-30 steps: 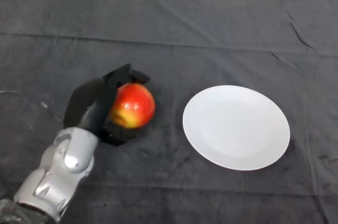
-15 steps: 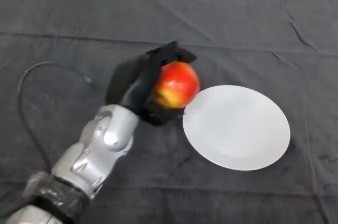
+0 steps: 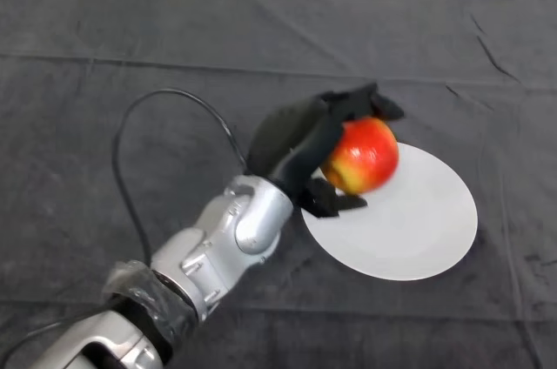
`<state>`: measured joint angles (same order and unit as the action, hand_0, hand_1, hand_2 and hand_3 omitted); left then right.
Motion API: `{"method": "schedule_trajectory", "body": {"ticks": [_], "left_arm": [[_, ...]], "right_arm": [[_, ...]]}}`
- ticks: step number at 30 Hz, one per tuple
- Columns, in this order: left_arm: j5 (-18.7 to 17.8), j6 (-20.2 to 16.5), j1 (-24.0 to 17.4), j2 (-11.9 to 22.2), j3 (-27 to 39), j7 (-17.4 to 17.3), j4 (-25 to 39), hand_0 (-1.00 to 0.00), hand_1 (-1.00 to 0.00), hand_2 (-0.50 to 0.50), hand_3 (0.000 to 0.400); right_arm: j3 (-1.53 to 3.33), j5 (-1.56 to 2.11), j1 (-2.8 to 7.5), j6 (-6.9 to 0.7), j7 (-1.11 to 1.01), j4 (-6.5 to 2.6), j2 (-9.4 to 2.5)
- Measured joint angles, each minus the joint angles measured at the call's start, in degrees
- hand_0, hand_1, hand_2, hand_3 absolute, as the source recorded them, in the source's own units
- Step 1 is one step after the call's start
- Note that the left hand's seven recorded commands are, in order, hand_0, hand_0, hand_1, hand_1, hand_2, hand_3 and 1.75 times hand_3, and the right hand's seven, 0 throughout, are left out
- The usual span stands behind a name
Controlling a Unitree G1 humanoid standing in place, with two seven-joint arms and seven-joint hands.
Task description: Move the apple to the plate
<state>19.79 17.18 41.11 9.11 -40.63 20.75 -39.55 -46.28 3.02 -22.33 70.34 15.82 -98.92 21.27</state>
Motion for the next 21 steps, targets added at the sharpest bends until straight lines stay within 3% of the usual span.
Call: {"method": "schedule_trajectory", "body": {"ticks": [9,20,21], "left_arm": [[-5.06,3.50,2.83,-1.41,-8.13,0.50,-7.63,-1.00,-1.00,0.00,0.400],[-9.52,5.61,5.58,-2.11,-15.19,-0.62,-11.83,-1.00,-1.00,0.00,0.400],[-9.91,5.77,5.58,-2.34,-15.34,-0.85,-12.56,-0.95,-0.98,0.02,0.394]], "right_arm": [[0.00,0.00,-0.09,0.01,0.00,-0.03,0.03],[-0.01,-0.01,-0.15,0.03,0.00,-0.06,0.05],[-0.01,-0.01,-0.16,0.03,0.00,-0.06,0.05]]}}
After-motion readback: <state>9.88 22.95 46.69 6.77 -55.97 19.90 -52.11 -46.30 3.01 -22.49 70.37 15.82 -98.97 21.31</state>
